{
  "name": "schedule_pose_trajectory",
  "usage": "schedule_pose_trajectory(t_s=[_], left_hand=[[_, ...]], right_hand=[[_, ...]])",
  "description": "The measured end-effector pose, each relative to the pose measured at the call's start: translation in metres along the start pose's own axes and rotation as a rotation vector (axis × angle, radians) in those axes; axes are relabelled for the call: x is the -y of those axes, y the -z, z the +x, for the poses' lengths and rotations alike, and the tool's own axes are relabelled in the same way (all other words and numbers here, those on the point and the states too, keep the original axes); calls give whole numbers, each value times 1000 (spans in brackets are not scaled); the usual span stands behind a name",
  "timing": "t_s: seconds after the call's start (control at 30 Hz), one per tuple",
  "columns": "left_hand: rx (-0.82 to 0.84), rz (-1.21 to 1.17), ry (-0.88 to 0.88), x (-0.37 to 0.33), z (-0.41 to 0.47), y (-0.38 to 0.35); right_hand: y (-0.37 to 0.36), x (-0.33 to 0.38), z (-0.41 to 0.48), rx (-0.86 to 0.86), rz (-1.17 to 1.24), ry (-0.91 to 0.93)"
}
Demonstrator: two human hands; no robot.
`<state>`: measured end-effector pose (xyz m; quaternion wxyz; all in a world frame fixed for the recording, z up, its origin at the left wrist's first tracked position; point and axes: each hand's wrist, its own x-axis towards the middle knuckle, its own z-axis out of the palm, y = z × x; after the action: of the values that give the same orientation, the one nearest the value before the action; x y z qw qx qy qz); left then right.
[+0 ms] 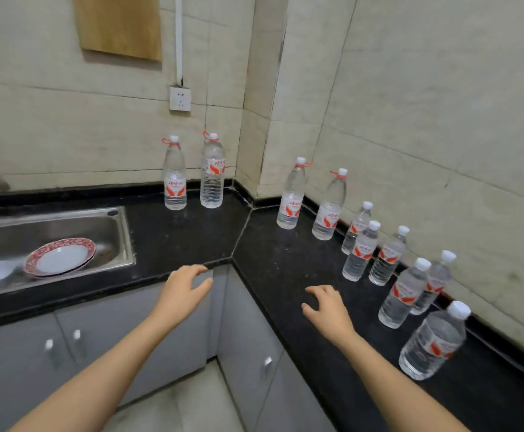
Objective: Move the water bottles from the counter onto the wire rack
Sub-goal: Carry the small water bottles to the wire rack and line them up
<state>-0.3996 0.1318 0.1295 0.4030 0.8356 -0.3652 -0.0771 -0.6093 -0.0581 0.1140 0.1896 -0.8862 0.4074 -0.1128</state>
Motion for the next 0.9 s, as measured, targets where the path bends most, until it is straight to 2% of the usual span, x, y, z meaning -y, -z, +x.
schedule_pose_trajectory(t_s=[0.17, 0.3, 0.5, 0.7, 0.9], left_hand=[[43, -72, -11, 6, 83, -9], [229, -138, -43, 1, 114, -68], [428, -113, -121, -31, 169, -149], [553, 29, -194, -49, 247, -194], [597, 27, -124, -64, 299, -240]], right_hand=[[1, 0, 39, -104, 68, -160], [-5, -33, 49, -106, 111, -314], [9, -100, 91, -266, 302, -488], [11, -147, 169, -314, 534, -508], [18, -188, 235, -342, 644, -565]])
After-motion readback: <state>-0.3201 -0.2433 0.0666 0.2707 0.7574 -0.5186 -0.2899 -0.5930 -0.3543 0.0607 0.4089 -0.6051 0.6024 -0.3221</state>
